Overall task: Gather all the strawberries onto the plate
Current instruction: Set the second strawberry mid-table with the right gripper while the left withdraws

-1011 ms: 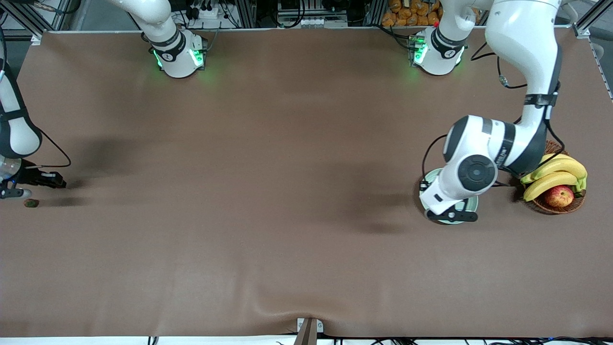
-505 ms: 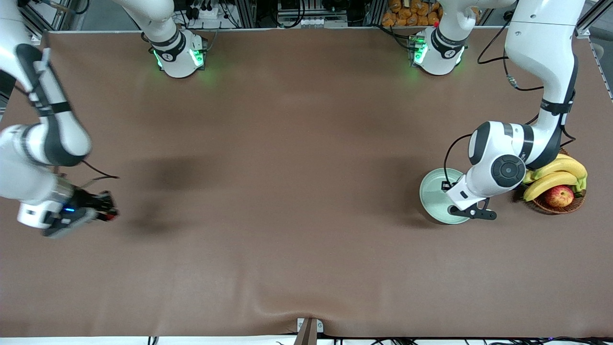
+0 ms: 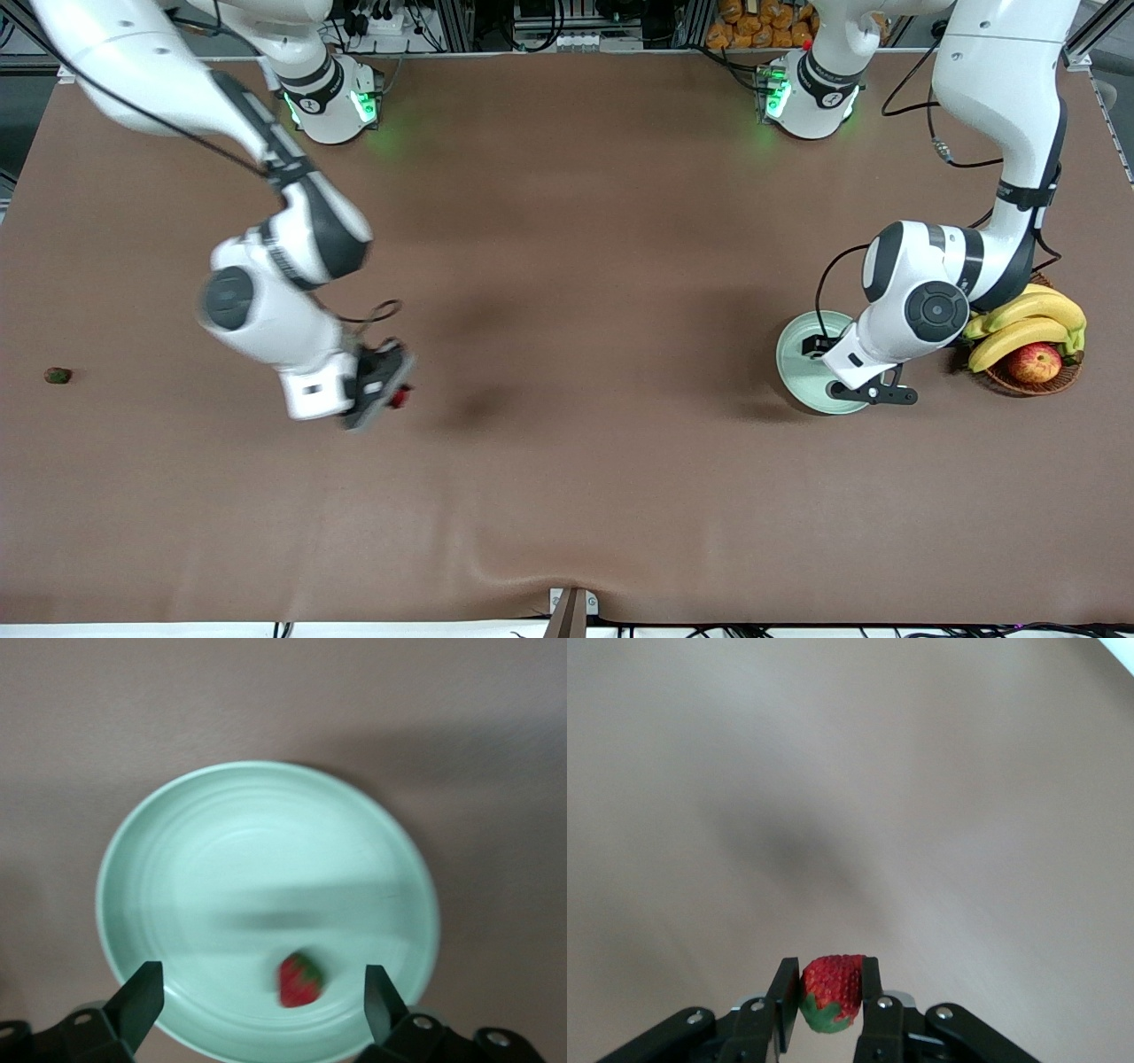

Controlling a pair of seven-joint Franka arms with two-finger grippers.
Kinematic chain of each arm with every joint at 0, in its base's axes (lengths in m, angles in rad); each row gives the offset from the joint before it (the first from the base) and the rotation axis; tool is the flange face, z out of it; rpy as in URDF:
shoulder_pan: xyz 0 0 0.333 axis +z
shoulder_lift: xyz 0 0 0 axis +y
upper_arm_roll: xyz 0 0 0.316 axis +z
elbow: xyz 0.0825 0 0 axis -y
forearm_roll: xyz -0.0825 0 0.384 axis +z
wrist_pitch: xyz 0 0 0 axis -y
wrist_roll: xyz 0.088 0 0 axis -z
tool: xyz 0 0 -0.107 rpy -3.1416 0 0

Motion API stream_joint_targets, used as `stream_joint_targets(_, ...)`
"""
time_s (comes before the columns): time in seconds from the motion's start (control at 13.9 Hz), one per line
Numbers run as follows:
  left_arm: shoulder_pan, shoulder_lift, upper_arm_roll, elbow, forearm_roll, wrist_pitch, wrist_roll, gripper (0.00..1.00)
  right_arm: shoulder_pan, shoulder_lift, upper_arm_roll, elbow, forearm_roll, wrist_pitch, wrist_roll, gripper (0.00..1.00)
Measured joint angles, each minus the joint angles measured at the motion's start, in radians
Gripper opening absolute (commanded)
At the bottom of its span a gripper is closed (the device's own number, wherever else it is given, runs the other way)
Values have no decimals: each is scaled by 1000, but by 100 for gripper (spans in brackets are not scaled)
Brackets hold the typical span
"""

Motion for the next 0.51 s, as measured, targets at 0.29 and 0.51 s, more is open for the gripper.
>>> stream_joint_targets(0.29,-24,-5,-120,37,-5,-22,-359,100,183,89,-10,69,-61,89,1,0)
stream_joint_targets(0.51,-64,7,-156,65,-5,-25,-550,100,353,155,-102,101,-64,188,8,0)
